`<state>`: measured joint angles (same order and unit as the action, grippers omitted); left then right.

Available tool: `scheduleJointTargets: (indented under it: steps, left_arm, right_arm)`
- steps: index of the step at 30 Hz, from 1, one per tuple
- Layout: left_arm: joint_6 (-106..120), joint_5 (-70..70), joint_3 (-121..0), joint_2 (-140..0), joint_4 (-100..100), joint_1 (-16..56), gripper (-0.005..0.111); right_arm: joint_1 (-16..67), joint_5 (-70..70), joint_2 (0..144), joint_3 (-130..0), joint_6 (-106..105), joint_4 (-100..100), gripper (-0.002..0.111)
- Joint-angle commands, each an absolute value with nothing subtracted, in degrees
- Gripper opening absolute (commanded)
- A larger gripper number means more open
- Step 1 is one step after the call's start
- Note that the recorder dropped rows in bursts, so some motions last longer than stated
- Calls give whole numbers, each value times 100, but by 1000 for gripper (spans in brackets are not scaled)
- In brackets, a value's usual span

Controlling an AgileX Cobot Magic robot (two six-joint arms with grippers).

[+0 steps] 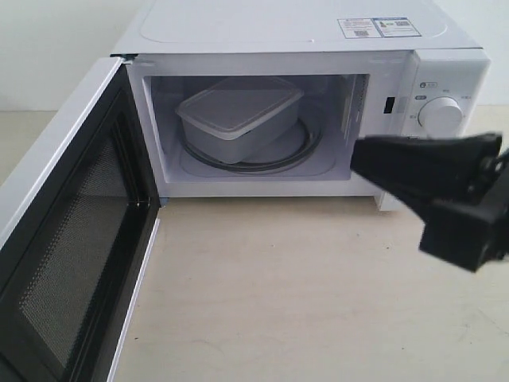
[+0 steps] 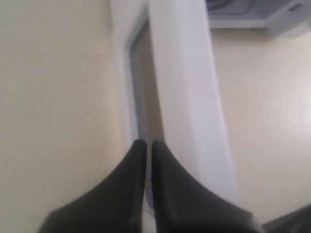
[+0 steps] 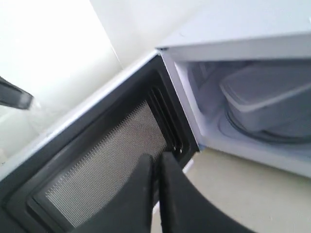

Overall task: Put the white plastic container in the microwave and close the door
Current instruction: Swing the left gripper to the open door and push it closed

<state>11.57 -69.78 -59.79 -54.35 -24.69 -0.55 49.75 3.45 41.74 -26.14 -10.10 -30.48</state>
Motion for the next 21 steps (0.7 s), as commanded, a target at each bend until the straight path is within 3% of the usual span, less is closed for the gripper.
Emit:
scheduleJointTargets:
  steps: [1, 11, 21]
  left_arm:
    - [1986, -6996, -5662, -5449, -3243, -10, 4]
    - [2165, -6996, -5002, -5486, -2775, 21, 4]
    - [2605, -6996, -4807, -6048, -3278, 667, 4]
  right_arm:
    - [4985, -312, 3986, -3245, -1536, -3013, 0]
    - [4985, -1052, 3918, -3799, -1493, -2924, 0]
    - [4985, -1141, 3894, -4060, -1400, -2933, 0]
